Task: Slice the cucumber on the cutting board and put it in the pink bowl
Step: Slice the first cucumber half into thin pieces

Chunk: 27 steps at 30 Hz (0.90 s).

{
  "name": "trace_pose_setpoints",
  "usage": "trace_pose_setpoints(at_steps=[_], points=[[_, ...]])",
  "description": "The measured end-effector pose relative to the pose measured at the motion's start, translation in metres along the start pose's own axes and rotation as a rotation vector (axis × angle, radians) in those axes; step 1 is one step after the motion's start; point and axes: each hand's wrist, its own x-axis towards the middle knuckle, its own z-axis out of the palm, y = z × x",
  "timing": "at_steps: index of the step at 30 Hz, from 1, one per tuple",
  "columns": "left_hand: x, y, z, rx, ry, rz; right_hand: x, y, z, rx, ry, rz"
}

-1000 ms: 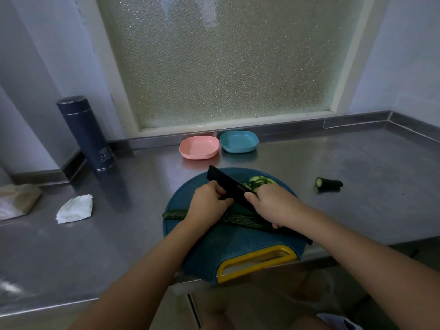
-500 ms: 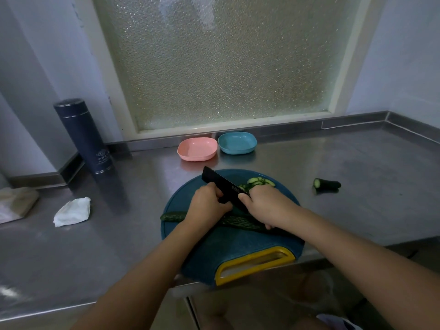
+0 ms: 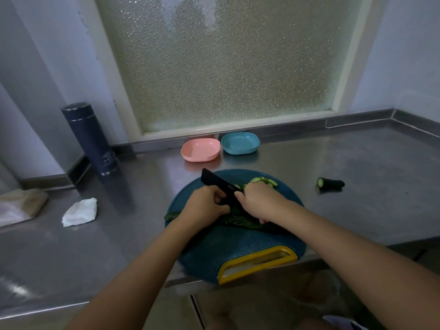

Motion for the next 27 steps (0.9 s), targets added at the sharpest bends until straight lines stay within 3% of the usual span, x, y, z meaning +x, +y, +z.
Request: trace_pose_setpoints(at_steps=[5,27], points=[[0.008,0.003,-0.001,-0.051,0.096,-0.019,0.001,0.007,-0.002,0.029,-0.008,0.051],[0.009,-0.006,0.007,-0.151,0.103,-0.013,-0.009,0.014,-0.004,0.096,-0.007,0.079]])
